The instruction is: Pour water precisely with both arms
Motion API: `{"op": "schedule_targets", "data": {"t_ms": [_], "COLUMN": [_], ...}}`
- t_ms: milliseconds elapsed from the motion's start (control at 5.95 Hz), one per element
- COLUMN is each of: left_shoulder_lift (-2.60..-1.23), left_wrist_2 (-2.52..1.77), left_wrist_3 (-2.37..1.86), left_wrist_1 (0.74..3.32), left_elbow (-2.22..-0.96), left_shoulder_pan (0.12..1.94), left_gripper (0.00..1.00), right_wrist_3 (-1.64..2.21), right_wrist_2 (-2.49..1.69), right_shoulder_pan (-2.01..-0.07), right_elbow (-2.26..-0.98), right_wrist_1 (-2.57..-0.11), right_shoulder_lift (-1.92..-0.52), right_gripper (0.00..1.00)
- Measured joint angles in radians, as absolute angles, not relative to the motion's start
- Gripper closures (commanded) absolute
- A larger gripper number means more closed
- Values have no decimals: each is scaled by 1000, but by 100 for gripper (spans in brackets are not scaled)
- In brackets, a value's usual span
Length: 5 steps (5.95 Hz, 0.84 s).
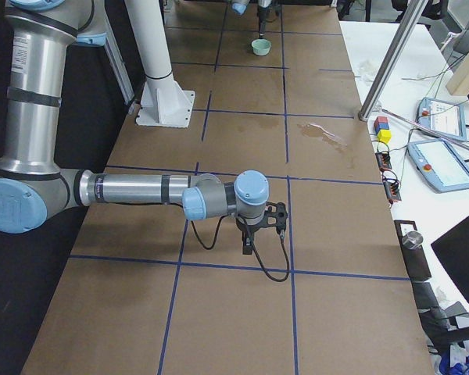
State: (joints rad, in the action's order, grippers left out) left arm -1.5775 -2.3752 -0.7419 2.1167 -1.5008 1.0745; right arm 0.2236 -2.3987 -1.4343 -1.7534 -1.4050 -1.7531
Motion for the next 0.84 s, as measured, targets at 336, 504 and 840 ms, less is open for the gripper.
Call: {"op": "schedule_targets", "data": {"t_ms": [336, 504, 840], "left_shoulder_lift": [-1591, -1591, -1592], "left_wrist_2": [-2376, -2376, -2377], "left_wrist_3": [-742, -742, -752], "left_wrist_1": [2118, 2118, 2121], "left_elbow": [-1481, -1480, -1488], "left_shoulder_pan": [1049, 1042, 1039], "left_gripper": [67, 94, 100], "right_wrist_3": [221, 221, 221], "right_wrist_2": [-2399, -2399, -2399], "right_shoulder_pan": [-1434, -1434, -1434], "right_elbow": [-1753, -1754, -1756], "right_wrist_1": [-1405, -1404, -1402], "right_shoulder_lift": [-1757, -1758, -1758], "right_gripper": [0, 0, 0]}}
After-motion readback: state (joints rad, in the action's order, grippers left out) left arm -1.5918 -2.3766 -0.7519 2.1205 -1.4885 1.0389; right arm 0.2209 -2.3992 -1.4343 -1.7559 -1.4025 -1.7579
